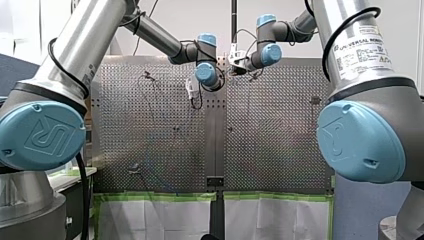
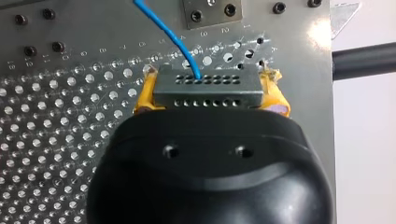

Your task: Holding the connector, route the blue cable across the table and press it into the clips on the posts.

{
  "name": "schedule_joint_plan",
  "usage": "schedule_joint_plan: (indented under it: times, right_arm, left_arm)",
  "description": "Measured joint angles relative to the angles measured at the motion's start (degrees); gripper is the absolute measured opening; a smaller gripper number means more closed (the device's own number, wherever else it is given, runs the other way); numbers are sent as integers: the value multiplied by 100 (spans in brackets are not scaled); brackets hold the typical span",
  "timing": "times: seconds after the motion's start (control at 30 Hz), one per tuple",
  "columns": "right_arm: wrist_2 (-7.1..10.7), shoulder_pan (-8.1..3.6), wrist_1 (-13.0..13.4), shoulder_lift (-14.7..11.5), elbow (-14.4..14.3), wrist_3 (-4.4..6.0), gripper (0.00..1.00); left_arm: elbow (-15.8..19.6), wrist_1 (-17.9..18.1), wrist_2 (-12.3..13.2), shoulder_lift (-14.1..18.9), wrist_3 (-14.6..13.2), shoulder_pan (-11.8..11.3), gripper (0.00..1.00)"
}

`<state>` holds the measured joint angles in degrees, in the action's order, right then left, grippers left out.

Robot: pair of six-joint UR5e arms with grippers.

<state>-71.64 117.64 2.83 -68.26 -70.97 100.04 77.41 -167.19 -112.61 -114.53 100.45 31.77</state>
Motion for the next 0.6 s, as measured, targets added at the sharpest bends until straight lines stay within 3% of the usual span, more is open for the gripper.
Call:
schedule_joint_plan:
  times: [0.03, 0.4, 0.6]
  right_arm:
    - [0, 0, 0, 0, 0, 0, 0]
    - [-3, 34, -23, 4, -44, 43, 0]
    - [-35, 21, -19, 13, -294, 60, 0]
  left_arm:
    - [0, -3, -23, 0, 0, 6, 0]
    - [170, -194, -531, 26, 38, 126, 0]
    - [472, 18, -812, 177, 45, 227, 0]
